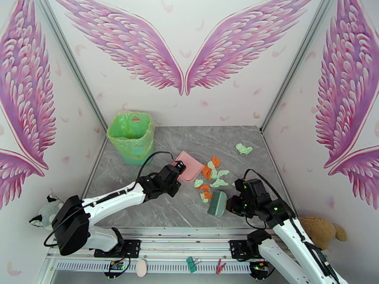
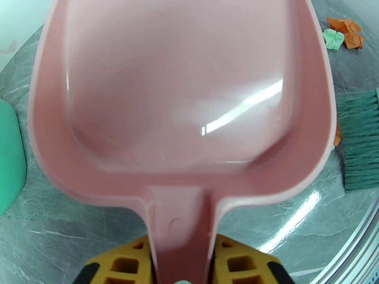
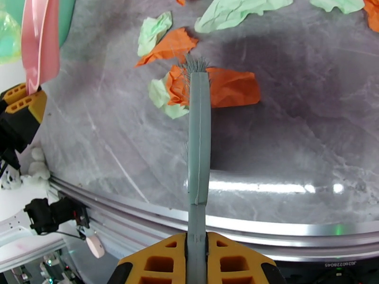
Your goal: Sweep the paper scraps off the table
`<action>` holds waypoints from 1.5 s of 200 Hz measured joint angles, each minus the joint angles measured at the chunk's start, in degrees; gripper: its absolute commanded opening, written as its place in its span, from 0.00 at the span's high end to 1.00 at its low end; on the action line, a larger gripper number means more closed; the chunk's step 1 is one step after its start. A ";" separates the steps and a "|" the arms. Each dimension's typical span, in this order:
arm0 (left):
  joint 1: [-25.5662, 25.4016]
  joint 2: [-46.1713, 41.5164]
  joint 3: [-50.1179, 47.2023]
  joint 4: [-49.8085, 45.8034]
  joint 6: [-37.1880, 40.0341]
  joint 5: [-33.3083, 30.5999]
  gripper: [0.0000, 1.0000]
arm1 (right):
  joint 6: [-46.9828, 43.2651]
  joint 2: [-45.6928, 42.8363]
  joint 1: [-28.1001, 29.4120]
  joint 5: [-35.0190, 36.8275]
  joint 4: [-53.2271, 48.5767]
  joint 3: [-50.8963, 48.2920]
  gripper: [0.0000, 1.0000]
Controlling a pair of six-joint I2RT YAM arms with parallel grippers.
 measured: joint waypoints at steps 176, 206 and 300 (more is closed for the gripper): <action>-0.04 0.00 -0.72 0.11 -0.81 -0.72 1.00 | -5.09 9.92 0.26 14.29 5.29 14.78 1.00; -0.04 0.04 -0.83 0.72 -0.76 -0.57 1.00 | -7.58 7.85 0.26 23.85 -2.43 19.41 1.00; -0.04 -2.14 -4.55 1.75 -0.61 -0.02 1.00 | -15.19 32.68 -3.67 53.88 -8.31 27.58 1.00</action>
